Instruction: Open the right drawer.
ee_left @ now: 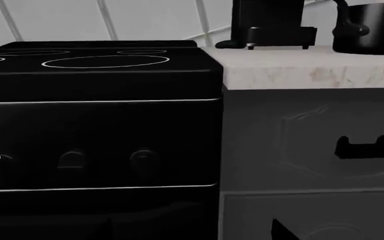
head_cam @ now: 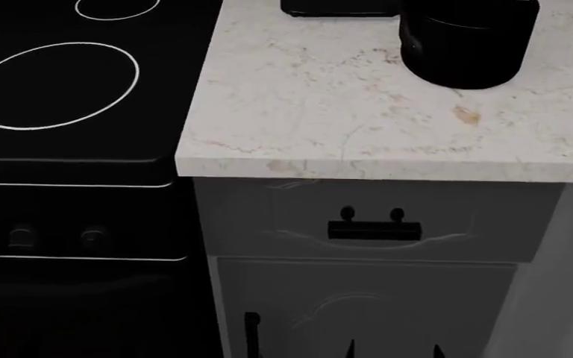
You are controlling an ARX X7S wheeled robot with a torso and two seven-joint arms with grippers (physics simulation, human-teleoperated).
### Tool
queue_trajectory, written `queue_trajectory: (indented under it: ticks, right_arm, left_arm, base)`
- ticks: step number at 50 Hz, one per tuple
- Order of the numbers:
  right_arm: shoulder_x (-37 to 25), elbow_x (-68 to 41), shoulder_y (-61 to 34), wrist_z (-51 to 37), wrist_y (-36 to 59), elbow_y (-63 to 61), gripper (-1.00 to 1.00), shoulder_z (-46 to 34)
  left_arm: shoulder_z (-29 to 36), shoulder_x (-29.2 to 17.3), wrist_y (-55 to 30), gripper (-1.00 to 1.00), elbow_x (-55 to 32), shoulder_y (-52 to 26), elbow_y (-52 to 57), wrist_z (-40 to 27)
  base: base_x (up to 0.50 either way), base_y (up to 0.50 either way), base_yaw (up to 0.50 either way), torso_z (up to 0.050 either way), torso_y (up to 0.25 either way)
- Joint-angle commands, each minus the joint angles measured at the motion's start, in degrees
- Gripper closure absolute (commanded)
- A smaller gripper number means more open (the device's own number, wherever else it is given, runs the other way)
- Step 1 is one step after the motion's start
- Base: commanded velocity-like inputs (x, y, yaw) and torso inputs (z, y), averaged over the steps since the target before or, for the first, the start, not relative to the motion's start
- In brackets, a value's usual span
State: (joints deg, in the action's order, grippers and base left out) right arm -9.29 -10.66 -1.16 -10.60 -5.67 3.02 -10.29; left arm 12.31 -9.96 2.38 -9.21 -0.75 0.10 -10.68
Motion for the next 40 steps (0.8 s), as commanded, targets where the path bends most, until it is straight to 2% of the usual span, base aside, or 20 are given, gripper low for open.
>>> queue_trajectory:
  ticks: [1, 22, 40]
  right_arm:
    - [-0.3, -0.3, -0.1, -0.5, 0.0, -0.1, -1.0, -0.4]
    - [-0.9, -0.7, 0.1, -1.3, 0.4, -0.9, -1.0, -1.2]
    - [-1.2, -1.3, -0.1, -1.7, 0.2, -0.6, -1.0, -1.6]
  left_arm:
    - [0.8, -0.6, 0.7, -1.0, 0.3, 0.0, -0.2, -0.1]
    - [1.8, -1.1, 1.0, -1.0, 0.7, 0.0, -0.1, -0.8]
    - [2.1, -1.4, 1.2, -1.0, -0.1, -0.1, -0.3, -1.2]
  base:
    - [0.0, 0.0, 0.0, 0.0, -0.189]
    - [0.0, 0.0, 0.0, 0.0, -0.196]
    - [0.0, 0.0, 0.0, 0.0, -0.25]
